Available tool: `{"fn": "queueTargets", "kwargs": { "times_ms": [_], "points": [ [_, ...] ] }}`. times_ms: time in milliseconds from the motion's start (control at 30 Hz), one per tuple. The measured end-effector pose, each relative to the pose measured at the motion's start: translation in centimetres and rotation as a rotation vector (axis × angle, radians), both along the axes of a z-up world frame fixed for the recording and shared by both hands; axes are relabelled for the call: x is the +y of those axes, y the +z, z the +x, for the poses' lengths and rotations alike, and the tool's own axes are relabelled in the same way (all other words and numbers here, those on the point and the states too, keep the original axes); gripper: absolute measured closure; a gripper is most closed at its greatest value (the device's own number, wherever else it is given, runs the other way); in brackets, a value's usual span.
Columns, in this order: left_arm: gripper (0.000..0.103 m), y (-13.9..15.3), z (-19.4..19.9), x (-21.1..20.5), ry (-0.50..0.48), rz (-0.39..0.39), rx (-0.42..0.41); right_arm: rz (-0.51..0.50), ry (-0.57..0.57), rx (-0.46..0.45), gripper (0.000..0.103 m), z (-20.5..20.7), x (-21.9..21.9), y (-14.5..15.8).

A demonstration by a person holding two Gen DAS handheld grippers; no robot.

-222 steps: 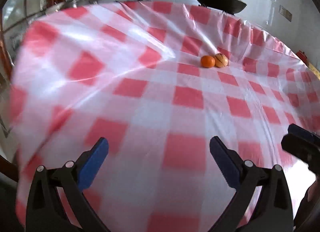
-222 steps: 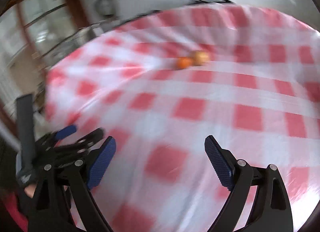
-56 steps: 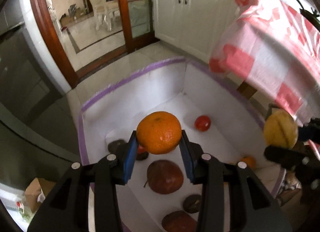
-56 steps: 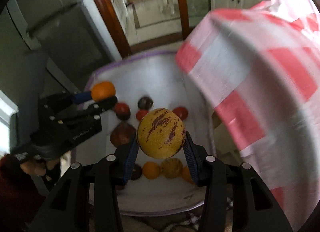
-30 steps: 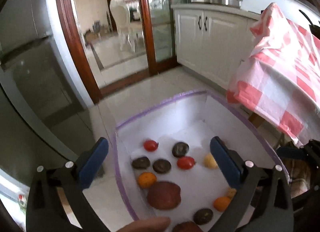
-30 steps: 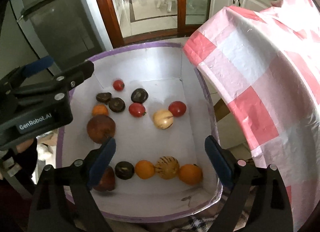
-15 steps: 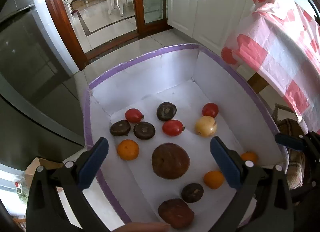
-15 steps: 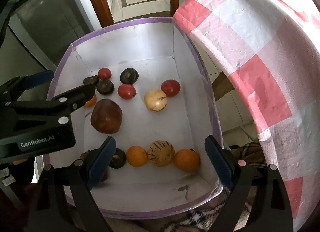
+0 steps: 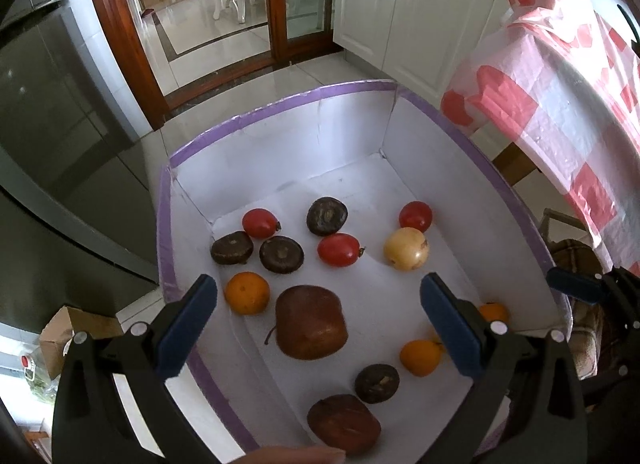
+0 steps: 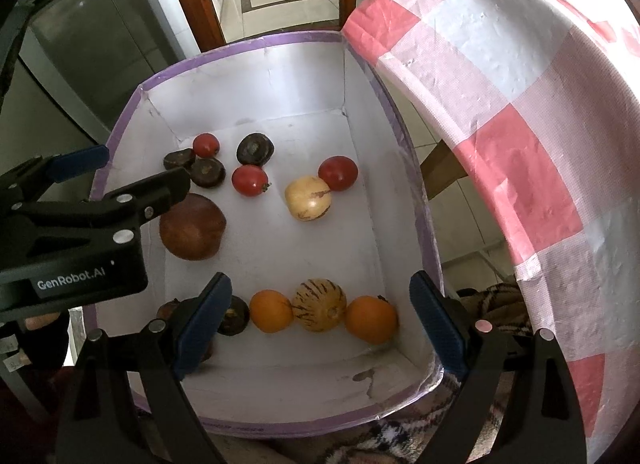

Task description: Organize fruits

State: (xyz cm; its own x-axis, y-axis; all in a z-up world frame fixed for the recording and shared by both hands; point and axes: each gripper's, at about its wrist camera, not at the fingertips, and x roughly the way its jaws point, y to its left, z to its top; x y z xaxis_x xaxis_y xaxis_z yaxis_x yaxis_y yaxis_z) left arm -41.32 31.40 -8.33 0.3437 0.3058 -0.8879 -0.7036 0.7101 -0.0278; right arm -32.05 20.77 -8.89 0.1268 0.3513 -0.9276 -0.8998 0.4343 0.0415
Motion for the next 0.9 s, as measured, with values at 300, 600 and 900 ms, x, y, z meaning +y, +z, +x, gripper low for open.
{"fn": "queueTargets", "kwargs": {
  "times_ms": [300,600,900],
  "points": [
    [0.001,-0.2,0.1,0.1,-0.006,-0.01,0.0,-0.006,-0.005,0.005,0.015,0.1,-0.2,-0.5],
    [0.001,-0.5,0.0,0.4,-0.002,-0.02,-0.002,-0.015,-0.008,0.008,0.015,0.1,-0.2,-0.8],
    [0.001,-0.5,-0.3,0.7,0.001,-0.022,-0.004,-0.02,-0.009,0.01,0.015,0.1,-0.2,-1.0]
  ]
}}
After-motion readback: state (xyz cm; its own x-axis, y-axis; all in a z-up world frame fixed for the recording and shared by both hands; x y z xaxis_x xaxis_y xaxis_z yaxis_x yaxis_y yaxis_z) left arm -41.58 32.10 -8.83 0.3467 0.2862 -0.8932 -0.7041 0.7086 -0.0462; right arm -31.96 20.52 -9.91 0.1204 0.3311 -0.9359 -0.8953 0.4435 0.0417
